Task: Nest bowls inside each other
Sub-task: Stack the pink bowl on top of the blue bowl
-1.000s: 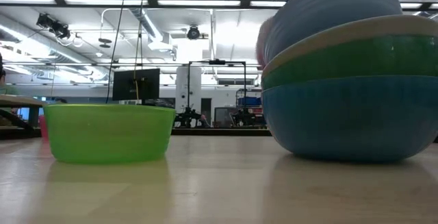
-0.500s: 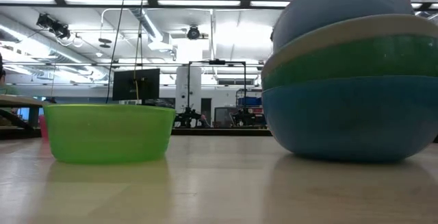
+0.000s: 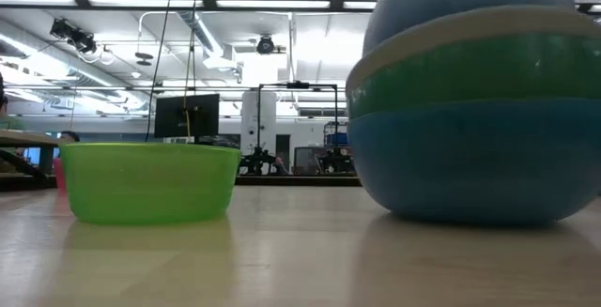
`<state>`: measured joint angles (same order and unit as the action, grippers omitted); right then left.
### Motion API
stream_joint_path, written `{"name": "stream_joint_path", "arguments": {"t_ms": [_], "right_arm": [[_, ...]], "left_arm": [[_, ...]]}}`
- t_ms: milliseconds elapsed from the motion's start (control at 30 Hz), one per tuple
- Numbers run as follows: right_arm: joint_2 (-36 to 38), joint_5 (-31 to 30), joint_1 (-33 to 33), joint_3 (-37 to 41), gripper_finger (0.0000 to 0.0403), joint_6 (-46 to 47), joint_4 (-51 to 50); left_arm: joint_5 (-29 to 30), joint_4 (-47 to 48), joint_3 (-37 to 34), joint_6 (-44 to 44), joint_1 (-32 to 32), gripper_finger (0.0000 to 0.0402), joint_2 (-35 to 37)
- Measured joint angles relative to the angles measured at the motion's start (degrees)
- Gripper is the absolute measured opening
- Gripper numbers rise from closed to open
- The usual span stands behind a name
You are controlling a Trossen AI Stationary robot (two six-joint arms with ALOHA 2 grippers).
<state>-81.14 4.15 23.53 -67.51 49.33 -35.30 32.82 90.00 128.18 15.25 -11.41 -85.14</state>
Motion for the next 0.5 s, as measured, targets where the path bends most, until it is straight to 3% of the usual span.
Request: {"name": "stream_joint_path", "arguments": {"t_ms": [267,500], "right_arm": [[1.1,0.7,1.0,0.0,0.0105,4.5,-0.6],[1.8,-2.7,2.4,0.0,0.0114,6.1,1.0]], "left_arm": [[0.0,0.0,0.0,0.0,0.0,0.0157,0.0],[0.0,0.0,0.0,0.1,0.0,0.0157,0.0]]}}
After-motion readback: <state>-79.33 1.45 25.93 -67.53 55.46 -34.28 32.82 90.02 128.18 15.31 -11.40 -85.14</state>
